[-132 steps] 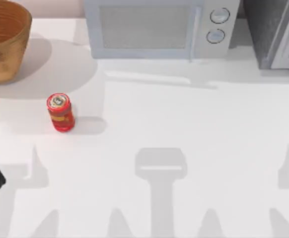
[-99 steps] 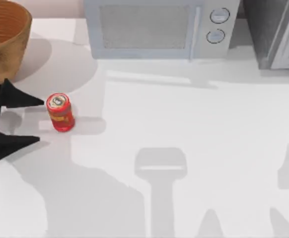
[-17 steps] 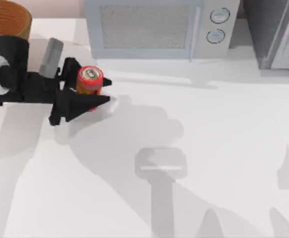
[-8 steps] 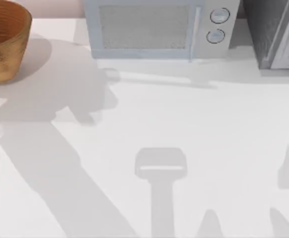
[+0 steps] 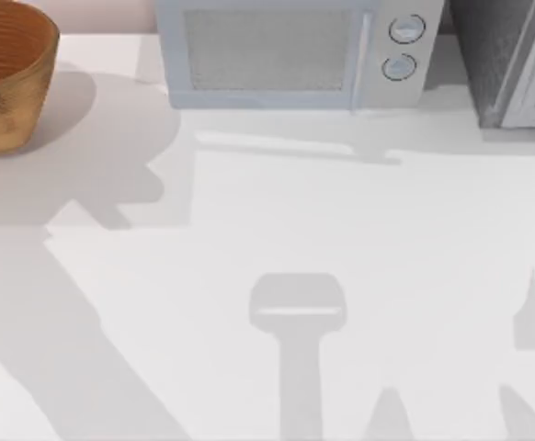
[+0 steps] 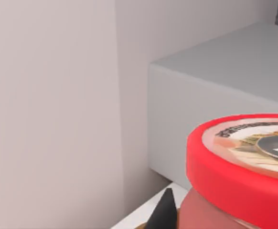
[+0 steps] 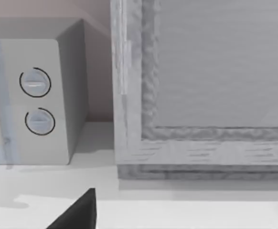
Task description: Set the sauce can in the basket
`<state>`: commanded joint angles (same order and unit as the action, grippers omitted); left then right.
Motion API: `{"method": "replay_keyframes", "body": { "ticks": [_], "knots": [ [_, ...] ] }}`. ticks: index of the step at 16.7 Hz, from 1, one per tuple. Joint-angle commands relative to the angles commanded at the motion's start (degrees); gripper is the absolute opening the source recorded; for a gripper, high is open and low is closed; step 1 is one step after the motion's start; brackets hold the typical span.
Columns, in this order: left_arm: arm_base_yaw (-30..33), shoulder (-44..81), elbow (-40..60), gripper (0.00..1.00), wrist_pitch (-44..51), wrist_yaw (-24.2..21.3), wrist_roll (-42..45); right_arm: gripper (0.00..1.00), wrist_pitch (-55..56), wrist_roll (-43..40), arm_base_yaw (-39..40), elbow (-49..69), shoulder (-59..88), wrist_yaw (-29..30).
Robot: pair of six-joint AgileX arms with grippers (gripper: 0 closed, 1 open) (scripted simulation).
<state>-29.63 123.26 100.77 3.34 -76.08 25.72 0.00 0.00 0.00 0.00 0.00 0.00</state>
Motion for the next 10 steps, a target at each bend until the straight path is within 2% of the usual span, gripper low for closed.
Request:
{"method": "replay_keyframes", "body": {
  "ticks": [4,10],
  "knots": [
    [1.2,0.6,-0.2,0.0,-2.4,1.0,-1.3,1.0,0.0,0.0,0.0,0.0,0.0,0.0],
    [6.1,4.5,-0.5,0.0,-12.4,5.6,-7.5,1.0,0.0,0.0,0.0,0.0,0.0,0.0]
  ]
}}
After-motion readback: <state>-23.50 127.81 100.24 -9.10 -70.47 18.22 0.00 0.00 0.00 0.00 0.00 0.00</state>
